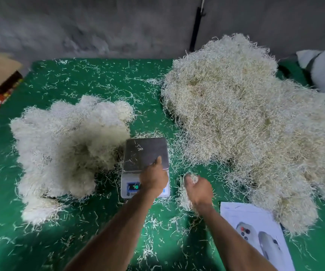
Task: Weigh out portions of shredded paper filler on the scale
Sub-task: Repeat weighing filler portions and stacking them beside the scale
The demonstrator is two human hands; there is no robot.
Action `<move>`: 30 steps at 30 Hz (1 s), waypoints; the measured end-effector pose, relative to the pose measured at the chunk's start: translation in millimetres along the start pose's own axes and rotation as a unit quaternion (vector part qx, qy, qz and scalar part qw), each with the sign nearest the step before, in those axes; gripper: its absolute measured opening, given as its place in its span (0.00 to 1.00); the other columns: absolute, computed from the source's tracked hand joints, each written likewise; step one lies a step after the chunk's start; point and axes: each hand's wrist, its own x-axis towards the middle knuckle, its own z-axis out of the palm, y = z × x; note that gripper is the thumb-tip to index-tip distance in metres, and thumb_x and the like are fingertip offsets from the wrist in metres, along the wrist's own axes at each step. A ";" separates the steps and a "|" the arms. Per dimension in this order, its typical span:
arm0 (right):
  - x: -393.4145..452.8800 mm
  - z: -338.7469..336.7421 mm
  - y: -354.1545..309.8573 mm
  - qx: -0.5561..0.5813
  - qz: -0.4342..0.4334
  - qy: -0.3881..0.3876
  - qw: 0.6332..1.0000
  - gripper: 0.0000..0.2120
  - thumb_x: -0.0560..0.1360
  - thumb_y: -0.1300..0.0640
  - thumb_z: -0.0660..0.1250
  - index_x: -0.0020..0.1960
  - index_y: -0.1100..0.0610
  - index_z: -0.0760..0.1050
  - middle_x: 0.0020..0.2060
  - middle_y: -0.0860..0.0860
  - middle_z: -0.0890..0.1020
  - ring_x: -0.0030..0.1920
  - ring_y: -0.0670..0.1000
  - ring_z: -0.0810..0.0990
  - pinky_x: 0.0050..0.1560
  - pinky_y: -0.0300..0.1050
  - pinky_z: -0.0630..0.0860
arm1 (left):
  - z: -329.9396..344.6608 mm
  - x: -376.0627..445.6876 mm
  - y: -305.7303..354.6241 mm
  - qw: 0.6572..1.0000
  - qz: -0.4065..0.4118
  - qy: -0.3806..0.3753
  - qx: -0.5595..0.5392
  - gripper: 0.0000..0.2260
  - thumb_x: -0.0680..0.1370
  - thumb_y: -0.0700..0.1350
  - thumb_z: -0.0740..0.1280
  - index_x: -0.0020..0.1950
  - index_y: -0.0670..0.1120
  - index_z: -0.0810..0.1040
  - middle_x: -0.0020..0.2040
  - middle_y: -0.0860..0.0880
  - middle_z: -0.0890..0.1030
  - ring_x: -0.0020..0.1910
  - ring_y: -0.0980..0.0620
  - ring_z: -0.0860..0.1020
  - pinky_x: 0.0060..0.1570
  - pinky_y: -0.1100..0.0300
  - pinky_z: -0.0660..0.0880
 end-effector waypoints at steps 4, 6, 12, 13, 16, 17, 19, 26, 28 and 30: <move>-8.6 -1.6 -34.4 0.061 0.006 0.021 0.998 0.23 0.80 0.38 0.64 0.39 0.57 0.74 0.24 0.51 0.76 0.21 0.48 0.72 0.26 0.48 0.77 | 11.7 -32.5 11.5 0.994 -0.017 0.002 -0.112 0.15 0.83 0.51 0.60 0.68 0.51 0.77 0.52 0.47 0.84 0.39 0.53 0.76 0.43 0.60 0.74; -15.5 0.7 -52.0 0.122 -0.007 0.044 0.992 0.29 0.79 0.35 0.61 0.30 0.56 0.70 0.20 0.48 0.70 0.20 0.49 0.65 0.22 0.42 0.69 | 16.6 -45.6 18.1 0.973 -0.079 -0.042 -0.215 0.18 0.84 0.53 0.55 0.55 0.45 0.81 0.49 0.45 0.81 0.48 0.47 0.79 0.54 0.48 0.78; -48.1 10.7 -89.4 0.276 -0.009 -0.022 0.961 0.29 0.85 0.43 0.55 0.27 0.50 0.70 0.21 0.44 0.71 0.23 0.47 0.69 0.24 0.38 0.67 | -5.5 -70.1 11.2 0.610 -0.259 -0.293 -0.689 0.37 0.80 0.72 0.51 0.65 0.42 0.81 0.60 0.39 0.83 0.56 0.41 0.82 0.57 0.45 0.79; -53.5 13.1 -92.7 0.263 -0.030 -0.049 0.963 0.24 0.85 0.50 0.57 0.31 0.51 0.73 0.24 0.45 0.76 0.26 0.47 0.73 0.25 0.38 0.69 | -15.1 -67.8 8.8 0.577 -0.240 -0.281 -0.729 0.37 0.79 0.72 0.54 0.59 0.42 0.85 0.56 0.38 0.84 0.52 0.42 0.84 0.58 0.47 0.79; -78.2 21.0 -103.6 0.251 -0.139 -0.092 0.954 0.17 0.85 0.61 0.57 0.38 0.53 0.73 0.34 0.49 0.79 0.32 0.43 0.74 0.36 0.41 0.73 | -39.1 -58.1 0.3 0.588 -0.230 -0.192 -0.751 0.26 0.82 0.63 0.58 0.46 0.44 0.84 0.46 0.40 0.84 0.47 0.44 0.83 0.55 0.51 0.78; -87.4 22.4 -109.6 0.229 -0.182 -0.097 0.951 0.16 0.85 0.61 0.56 0.41 0.51 0.73 0.38 0.49 0.79 0.35 0.40 0.75 0.39 0.37 0.74 | -45.4 -57.1 -3.1 0.578 -0.247 -0.177 -0.757 0.25 0.83 0.61 0.58 0.45 0.43 0.83 0.44 0.41 0.84 0.47 0.44 0.82 0.53 0.51 0.78; -97.9 22.2 -127.3 0.210 -0.243 -0.108 0.941 0.12 0.84 0.60 0.54 0.51 0.46 0.72 0.45 0.48 0.79 0.41 0.37 0.76 0.43 0.31 0.73 | -49.3 -57.9 -13.4 0.555 -0.259 -0.156 -0.775 0.21 0.85 0.57 0.56 0.47 0.45 0.82 0.44 0.44 0.84 0.50 0.42 0.82 0.44 0.55 0.78; -73.3 -13.0 -140.5 0.123 -0.250 -0.088 0.957 0.16 0.83 0.42 0.61 0.63 0.48 0.78 0.62 0.50 0.82 0.62 0.48 0.79 0.67 0.53 0.75 | -83.8 -71.4 -23.8 0.592 -0.229 -0.219 -0.741 0.14 0.85 0.49 0.55 0.52 0.42 0.75 0.41 0.43 0.78 0.35 0.47 0.80 0.31 0.57 0.81; -82.9 -7.9 -136.4 0.112 -0.310 -0.117 0.937 0.18 0.84 0.46 0.58 0.64 0.55 0.78 0.52 0.50 0.84 0.53 0.51 0.83 0.57 0.51 0.81 | -94.9 -66.6 -35.6 0.595 -0.213 -0.154 -0.759 0.08 0.86 0.44 0.56 0.58 0.45 0.74 0.45 0.45 0.74 0.35 0.49 0.79 0.23 0.60 0.78; -97.0 3.9 -140.6 0.084 -0.417 -0.112 0.898 0.18 0.82 0.52 0.55 0.63 0.56 0.80 0.54 0.47 0.83 0.54 0.46 0.82 0.54 0.42 0.80 | -90.3 -63.4 -39.7 0.597 -0.208 -0.165 -0.757 0.08 0.85 0.47 0.58 0.59 0.45 0.72 0.53 0.42 0.78 0.47 0.46 0.81 0.37 0.53 0.84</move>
